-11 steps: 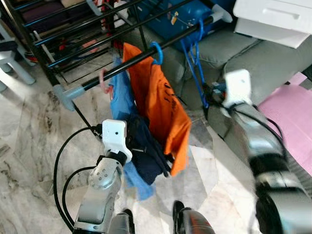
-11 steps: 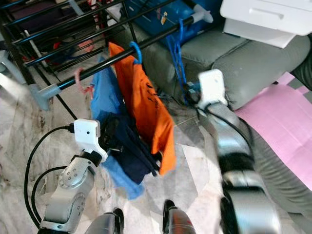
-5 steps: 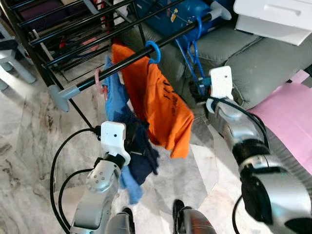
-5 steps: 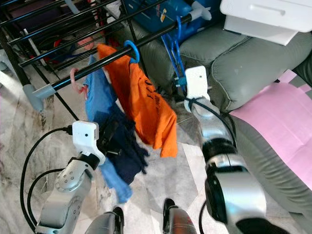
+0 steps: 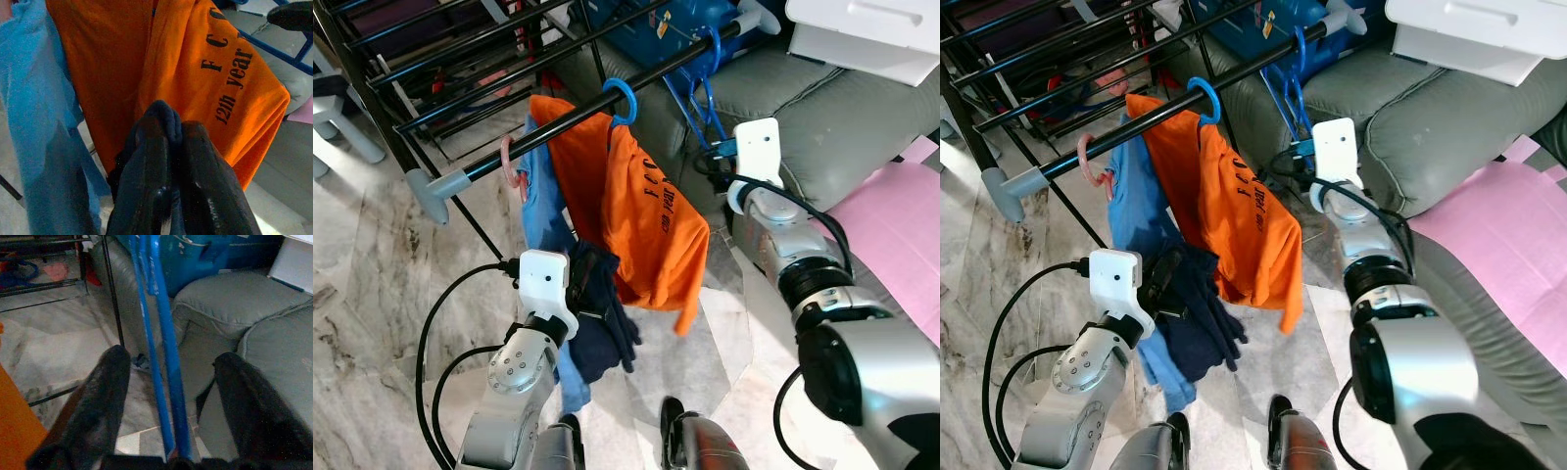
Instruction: Hang hanger
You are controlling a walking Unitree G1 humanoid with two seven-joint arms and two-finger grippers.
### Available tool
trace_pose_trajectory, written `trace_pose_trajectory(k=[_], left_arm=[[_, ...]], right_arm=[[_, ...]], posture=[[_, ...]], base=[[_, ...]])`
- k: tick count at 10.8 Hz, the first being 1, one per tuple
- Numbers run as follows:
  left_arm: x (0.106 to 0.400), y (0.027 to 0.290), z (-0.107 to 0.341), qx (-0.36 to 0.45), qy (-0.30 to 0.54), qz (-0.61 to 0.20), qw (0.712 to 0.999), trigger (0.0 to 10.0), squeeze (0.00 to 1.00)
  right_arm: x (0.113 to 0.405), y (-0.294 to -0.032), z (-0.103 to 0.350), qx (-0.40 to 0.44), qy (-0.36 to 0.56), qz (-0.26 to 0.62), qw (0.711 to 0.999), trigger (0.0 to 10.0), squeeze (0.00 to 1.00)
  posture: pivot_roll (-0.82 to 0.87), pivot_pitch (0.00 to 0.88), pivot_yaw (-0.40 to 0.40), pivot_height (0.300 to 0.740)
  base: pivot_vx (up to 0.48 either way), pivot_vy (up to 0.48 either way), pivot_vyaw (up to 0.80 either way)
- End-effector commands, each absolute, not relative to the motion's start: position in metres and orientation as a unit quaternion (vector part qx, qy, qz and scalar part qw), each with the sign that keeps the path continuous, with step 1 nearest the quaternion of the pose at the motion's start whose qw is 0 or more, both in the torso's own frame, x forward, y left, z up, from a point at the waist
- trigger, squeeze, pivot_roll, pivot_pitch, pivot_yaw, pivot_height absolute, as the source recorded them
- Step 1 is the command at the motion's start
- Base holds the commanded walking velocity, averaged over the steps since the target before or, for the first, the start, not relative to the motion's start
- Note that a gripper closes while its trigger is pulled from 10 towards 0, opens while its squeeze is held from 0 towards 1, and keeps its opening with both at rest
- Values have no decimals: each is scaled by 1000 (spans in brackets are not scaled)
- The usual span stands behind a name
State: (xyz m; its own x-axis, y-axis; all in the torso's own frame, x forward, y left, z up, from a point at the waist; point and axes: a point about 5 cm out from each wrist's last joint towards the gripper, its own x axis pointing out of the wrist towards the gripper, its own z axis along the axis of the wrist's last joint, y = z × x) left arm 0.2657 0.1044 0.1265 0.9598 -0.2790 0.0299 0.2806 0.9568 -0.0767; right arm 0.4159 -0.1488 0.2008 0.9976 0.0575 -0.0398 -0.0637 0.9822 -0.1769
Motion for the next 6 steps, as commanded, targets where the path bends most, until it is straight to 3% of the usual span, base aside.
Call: trace_pose_trajectory(k=[1,6], left_arm=[[264,106,131,-41,-18,-144,989,10000,0],[264,106,130,-40,-14,-142,989,10000,0]], right_arm=[[417,-149,202,-92,24,22,995,510,0],[418,-151,205,-93,22,21,995,314,0]], posture=[[-22,317,37,740],[-16,312,37,740]], base=[[0,0,0],[0,0,0]])
